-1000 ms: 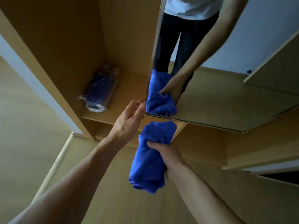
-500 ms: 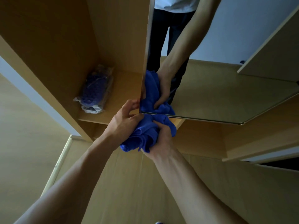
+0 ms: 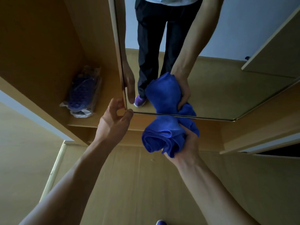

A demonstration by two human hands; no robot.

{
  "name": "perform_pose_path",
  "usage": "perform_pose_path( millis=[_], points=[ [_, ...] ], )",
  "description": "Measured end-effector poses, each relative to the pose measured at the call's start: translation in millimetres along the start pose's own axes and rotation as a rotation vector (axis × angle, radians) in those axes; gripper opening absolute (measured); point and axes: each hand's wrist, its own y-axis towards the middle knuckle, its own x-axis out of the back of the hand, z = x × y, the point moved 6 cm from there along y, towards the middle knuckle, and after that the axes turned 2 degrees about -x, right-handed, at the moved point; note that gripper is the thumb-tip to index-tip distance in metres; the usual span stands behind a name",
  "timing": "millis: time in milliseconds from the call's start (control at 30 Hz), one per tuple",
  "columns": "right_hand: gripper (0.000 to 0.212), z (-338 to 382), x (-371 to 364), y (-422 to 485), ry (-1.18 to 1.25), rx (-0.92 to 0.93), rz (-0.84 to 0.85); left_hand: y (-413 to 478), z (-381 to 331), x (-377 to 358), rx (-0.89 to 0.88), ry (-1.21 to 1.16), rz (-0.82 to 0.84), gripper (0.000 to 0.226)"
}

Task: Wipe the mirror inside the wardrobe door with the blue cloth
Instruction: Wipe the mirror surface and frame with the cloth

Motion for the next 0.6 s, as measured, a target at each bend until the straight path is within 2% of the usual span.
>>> perform_pose_path(
  millis=[67, 167, 300, 467, 600],
  points=[
    [0.038, 12.7, 5.3, -3.3, 0.041, 0.026, 0.000, -1.6, 0.7, -1.7, -0.016, 0.022, -0.033, 0.020],
    [0.021, 9.7, 6.1, -5.5, 0.069, 0.015, 0.023, -5.4, 2.1, -5.8, -0.023, 0.020, -0.090, 0.018],
    [0.025, -14.7, 1.9, 0.6, 0.009, -0.042, 0.039, -10.4, 1.4, -14.4, 0.014, -0.019, -0.138, 0.020],
    [0.037, -64.9, -23.8, 9.1, -0.113, -0.205, 0.131, -11.8, 4.8, -18.2, 0.054, -0.062, -0.140, 0.028],
    [0.039, -75.0, -28.5, 14.3, -0.135, -0.241, 0.131, -10.6, 10.1, -13.4, 0.070, -0.103, -0.074, 0.031]
  ],
)
